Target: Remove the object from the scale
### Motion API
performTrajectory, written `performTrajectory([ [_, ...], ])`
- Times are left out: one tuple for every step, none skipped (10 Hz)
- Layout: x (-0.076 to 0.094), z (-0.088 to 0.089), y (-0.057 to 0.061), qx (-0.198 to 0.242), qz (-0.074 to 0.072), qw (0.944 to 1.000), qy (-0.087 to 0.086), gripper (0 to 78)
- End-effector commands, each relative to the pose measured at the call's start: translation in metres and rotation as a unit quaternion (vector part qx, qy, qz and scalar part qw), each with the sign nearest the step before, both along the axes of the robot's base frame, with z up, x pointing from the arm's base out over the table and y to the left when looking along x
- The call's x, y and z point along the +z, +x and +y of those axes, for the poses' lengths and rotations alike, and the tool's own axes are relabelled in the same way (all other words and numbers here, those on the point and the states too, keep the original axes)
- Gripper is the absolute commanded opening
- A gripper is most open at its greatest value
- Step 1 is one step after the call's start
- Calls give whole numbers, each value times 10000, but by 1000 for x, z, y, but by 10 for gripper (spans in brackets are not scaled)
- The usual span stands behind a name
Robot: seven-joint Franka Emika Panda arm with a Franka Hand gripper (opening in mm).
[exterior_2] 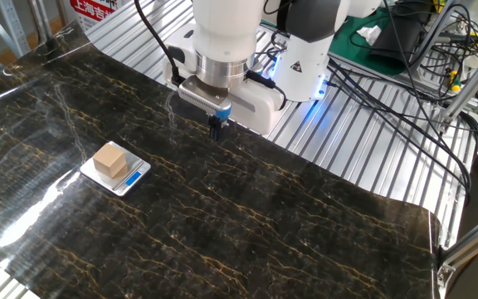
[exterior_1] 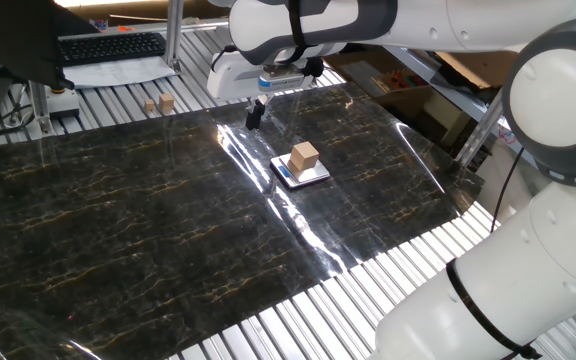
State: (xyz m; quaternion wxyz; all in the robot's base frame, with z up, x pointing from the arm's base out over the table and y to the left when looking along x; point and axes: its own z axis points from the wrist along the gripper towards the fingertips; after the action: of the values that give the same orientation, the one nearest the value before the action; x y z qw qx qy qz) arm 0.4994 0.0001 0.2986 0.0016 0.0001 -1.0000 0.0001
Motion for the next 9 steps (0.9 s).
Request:
performTrajectory([
  [0, 0, 0, -677, 446, 9967, 98, 0],
  [0, 0, 0, -601, 435, 9972, -106, 0],
  [0, 0, 0, -558, 430, 9973, -197, 0],
  [0, 0, 0, -567, 432, 9973, -181, 0],
  [0, 0, 0, -572, 435, 9972, -181, 0],
  [0, 0, 0, -571, 451, 9972, -162, 0],
  [0, 0, 0, -571, 455, 9972, -148, 0],
  [0, 0, 0, -575, 471, 9972, -112, 0],
  [0, 0, 0, -579, 482, 9971, -94, 0],
])
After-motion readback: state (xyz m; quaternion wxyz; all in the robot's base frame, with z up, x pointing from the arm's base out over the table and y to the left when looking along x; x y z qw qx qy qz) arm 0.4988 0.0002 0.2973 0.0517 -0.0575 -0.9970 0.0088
